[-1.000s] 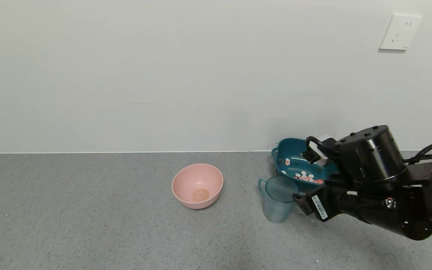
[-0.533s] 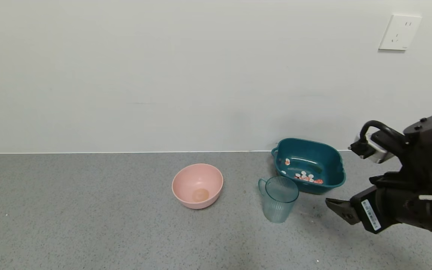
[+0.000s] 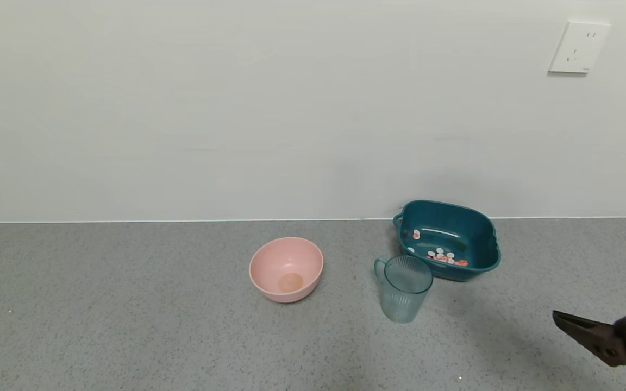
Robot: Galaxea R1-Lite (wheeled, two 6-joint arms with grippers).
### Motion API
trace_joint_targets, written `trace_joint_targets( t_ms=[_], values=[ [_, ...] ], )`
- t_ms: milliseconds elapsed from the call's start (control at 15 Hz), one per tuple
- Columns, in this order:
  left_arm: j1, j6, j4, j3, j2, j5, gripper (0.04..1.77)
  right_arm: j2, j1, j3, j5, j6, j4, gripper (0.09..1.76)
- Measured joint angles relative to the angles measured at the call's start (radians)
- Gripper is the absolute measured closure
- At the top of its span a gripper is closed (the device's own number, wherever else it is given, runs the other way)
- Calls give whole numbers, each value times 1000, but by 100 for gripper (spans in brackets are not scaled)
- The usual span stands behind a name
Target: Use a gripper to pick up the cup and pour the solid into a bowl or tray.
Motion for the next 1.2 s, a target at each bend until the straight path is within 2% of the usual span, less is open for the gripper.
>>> trace_joint_targets(
  t_ms=[200,467,533,867,1000,1200],
  values=[
    [0,1,0,0,0,0,9,-112,-50,46,-1,17,44,15],
    [0,0,0,0,0,0,9,-262,-193,140,12,18,51,15],
    [0,0,0,0,0,0,9,-300,-238,176,41,18,49,15],
    [0,0,0,0,0,0,9,-520,-504,306,439,-28,18,15],
    [0,0,0,0,0,0,9,-617,-583,377,519,-82,-70,15],
    [0,0,0,0,0,0,9,-754,-670,538,540,-144,-262,15]
  ],
)
